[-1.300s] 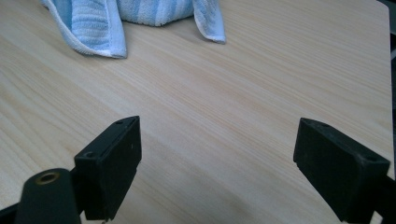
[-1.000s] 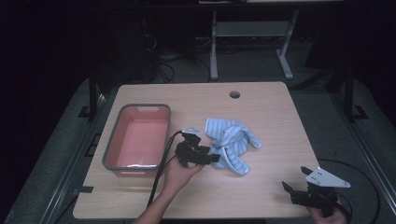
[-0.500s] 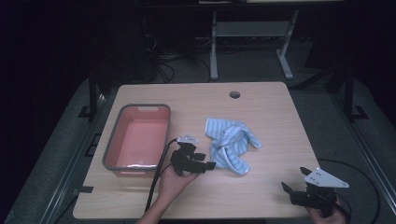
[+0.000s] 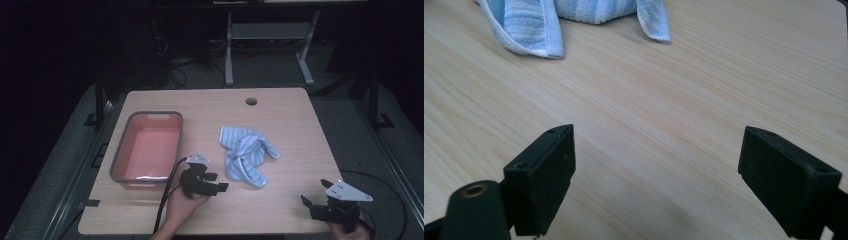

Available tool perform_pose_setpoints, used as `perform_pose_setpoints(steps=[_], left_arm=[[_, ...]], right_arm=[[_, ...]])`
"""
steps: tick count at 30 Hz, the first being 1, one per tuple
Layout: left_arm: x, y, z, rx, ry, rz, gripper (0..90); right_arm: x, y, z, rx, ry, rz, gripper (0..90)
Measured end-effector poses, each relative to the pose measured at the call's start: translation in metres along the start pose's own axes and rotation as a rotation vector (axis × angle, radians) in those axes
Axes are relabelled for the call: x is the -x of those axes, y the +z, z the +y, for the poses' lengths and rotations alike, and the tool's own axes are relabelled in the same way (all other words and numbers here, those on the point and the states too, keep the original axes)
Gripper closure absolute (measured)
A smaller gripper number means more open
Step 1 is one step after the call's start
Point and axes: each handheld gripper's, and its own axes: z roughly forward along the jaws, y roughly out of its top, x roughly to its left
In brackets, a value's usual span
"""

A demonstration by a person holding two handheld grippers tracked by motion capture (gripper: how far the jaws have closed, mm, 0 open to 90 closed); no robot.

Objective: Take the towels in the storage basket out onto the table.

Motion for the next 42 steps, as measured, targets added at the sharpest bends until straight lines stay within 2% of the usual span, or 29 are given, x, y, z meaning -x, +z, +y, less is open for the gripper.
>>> perform_pose_setpoints(steps=[14, 27, 32, 36, 42], left_arm=[[0.001, -0.006, -0.021, -0.003, -0.010, -0.002, 36.9], [0.004, -0.009, -0.032, -0.001, -0.011, 0.002, 36.6], [0.004, -0.014, -0.036, 0.027, -0.031, -0.017, 36.1], [0.010, -0.017, -0.036, 0.039, -0.004, -0.003, 35.6], [0.011, -0.019, -0.036, 0.047, 0.004, 0.003, 34.6]], right_arm=[[-0.001, 0.001, 0.000, -0.004, -0.008, 0.001, 14.6], [-0.002, 0.001, 0.000, -0.006, -0.008, 0.001, 14.6], [-0.003, 0.000, 0.000, 0.001, -0.010, 0.009, 14.6], [-0.005, 0.000, 0.000, 0.006, -0.012, 0.022, 14.6], [-0.005, 0.000, 0.000, 0.002, -0.009, 0.033, 14.6]])
